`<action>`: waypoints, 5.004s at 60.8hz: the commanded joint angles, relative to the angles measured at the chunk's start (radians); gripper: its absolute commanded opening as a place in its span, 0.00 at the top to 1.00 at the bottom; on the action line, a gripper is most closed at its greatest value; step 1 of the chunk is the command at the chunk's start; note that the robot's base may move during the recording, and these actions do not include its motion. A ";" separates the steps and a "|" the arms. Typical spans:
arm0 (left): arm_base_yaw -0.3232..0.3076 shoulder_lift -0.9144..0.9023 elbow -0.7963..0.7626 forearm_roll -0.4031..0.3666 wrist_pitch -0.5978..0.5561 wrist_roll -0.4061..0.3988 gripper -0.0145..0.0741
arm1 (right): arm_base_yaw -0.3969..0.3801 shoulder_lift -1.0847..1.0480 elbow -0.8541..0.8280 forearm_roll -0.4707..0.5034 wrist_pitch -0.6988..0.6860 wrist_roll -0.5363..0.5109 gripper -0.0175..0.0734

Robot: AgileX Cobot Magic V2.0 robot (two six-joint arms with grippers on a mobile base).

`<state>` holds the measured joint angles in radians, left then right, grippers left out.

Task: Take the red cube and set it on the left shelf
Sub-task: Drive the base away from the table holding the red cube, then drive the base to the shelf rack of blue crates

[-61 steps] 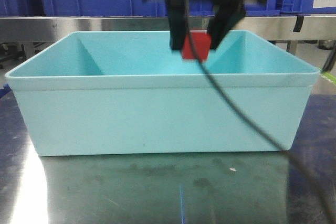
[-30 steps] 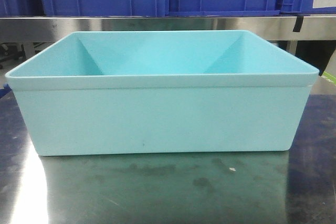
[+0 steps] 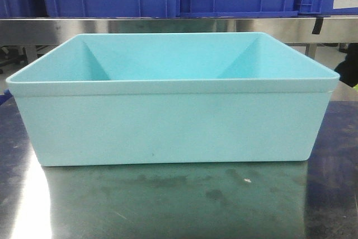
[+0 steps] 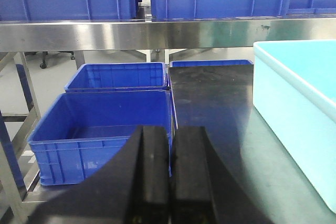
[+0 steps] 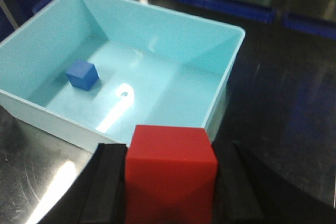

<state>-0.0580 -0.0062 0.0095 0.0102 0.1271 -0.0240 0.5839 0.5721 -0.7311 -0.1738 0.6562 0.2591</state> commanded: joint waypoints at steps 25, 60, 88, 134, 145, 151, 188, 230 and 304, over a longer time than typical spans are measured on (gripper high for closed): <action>-0.007 -0.015 0.023 -0.004 -0.088 -0.001 0.72 | 0.001 -0.271 0.167 -0.027 -0.185 -0.011 0.65; -0.007 -0.015 0.023 -0.004 -0.088 -0.001 0.72 | 0.001 -0.271 0.167 -0.027 -0.181 -0.011 0.65; -0.007 -0.015 0.023 -0.004 -0.088 -0.001 0.72 | 0.001 -0.271 0.167 -0.027 -0.182 -0.011 0.65; -0.007 -0.015 0.023 -0.004 -0.088 -0.001 0.72 | 0.001 -0.271 0.167 -0.027 -0.182 -0.011 0.65; -0.007 -0.015 0.023 -0.004 -0.088 -0.001 0.72 | 0.001 -0.271 0.167 -0.027 -0.182 -0.011 0.65; -0.007 -0.015 0.023 -0.004 -0.088 -0.001 0.72 | 0.001 -0.271 0.167 -0.027 -0.182 -0.011 0.65; -0.007 -0.015 0.023 -0.004 -0.088 -0.001 0.72 | 0.001 -0.271 0.167 -0.027 -0.182 -0.011 0.65; -0.007 -0.015 0.023 -0.004 -0.088 -0.001 0.72 | 0.001 -0.271 0.167 -0.027 -0.182 -0.011 0.65; -0.005 -0.015 0.023 -0.004 -0.088 -0.001 0.72 | 0.001 -0.271 0.167 -0.027 -0.181 -0.011 0.65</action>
<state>-0.0580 -0.0062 0.0095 0.0102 0.1271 -0.0240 0.5839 0.2931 -0.5358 -0.1830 0.5643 0.2565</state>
